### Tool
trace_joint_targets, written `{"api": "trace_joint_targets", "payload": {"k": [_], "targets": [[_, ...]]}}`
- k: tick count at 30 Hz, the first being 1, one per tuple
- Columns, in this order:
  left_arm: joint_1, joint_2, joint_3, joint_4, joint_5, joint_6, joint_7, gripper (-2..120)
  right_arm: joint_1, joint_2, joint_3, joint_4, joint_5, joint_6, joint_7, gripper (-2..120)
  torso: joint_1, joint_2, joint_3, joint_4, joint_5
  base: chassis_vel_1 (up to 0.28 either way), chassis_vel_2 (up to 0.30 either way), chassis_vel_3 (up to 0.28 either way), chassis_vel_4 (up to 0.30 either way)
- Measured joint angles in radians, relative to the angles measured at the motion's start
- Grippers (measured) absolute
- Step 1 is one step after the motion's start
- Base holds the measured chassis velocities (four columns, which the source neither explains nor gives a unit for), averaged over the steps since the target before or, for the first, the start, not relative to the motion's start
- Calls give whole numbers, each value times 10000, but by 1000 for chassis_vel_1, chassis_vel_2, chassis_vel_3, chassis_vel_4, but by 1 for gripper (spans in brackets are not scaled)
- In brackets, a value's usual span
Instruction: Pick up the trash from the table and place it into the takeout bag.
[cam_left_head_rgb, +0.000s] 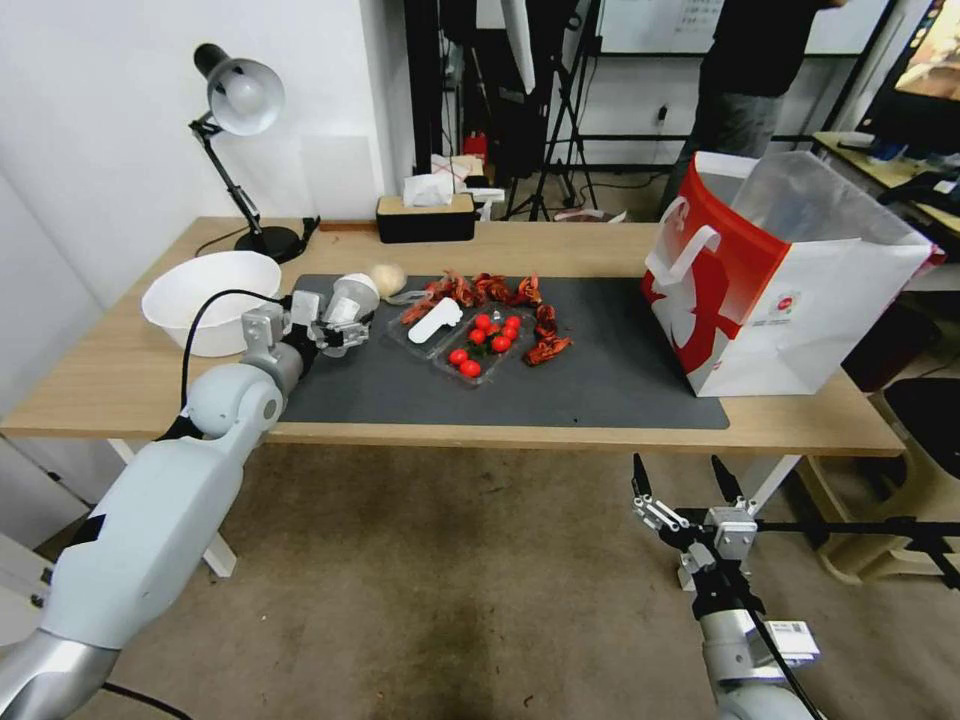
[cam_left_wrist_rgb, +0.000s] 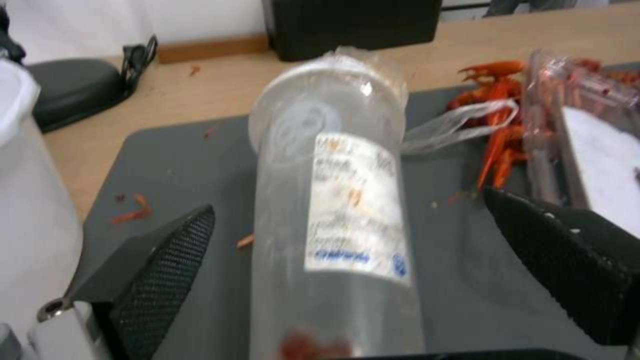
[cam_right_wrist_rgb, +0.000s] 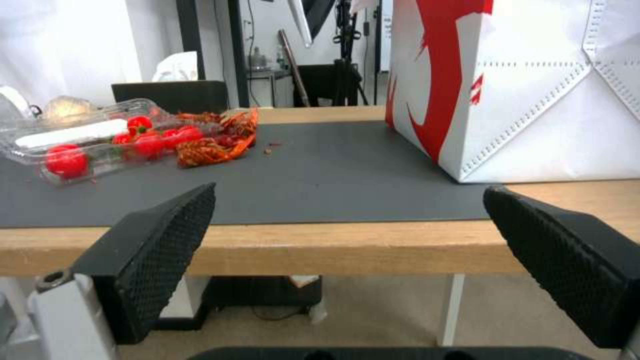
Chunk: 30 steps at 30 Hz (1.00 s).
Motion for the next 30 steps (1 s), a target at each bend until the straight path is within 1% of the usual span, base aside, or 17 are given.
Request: {"api": "trace_joint_targets", "payload": {"k": [4,19,20,21,22,23,25,26,28,29,30], "targets": [[107,26,-57,-5,-188,262,-166,100,-31,23,-7,12,-21,0,1,100,0,0,1,0,0,0,0,0,0],[357,25,-121,-105,-433,409,-284,100,-48,52,-23,37,-55,4,0,100,0,0,0,0,1,0,0,0,0],[387,22,-122,-131,-487,436,-328,97,-55,54,-24,41,-62,6,-1,100,0,1,0,0,0,0,0,0,0],[387,22,-122,-131,-487,436,-328,97,-55,54,-24,41,-62,6,-1,100,0,1,0,0,0,0,0,0,0],[407,19,-122,-153,-517,461,-386,93,-70,60,-23,49,-66,12,-2,100,0,0,0,-1,0,0,0,0,0],[412,19,-122,-161,-525,471,-407,91,-75,62,-24,52,-67,14,-3,100,0,0,0,0,0,0,0,0,0],[433,14,-122,-184,-542,491,-510,77,-98,72,-24,69,-77,23,-3,100,0,0,0,-1,0,0,0,0,0],[433,14,-122,-184,-542,491,-510,77,-98,72,-24,69,-77,23,-3,100,0,0,0,-1,0,0,0,0,0],[459,21,-118,-212,-537,491,-584,70,-118,84,-23,74,-98,35,-5,100,0,1,0,-1,1,0,0,0,0],[481,28,-115,-228,-531,491,-611,63,-132,97,-23,77,-111,44,-5,100,0,1,0,-1,0,0,0,0,0],[481,28,-115,-228,-531,491,-611,63,-132,97,-23,77,-111,44,-5,100,0,1,0,-1,0,0,0,0,0]]}}
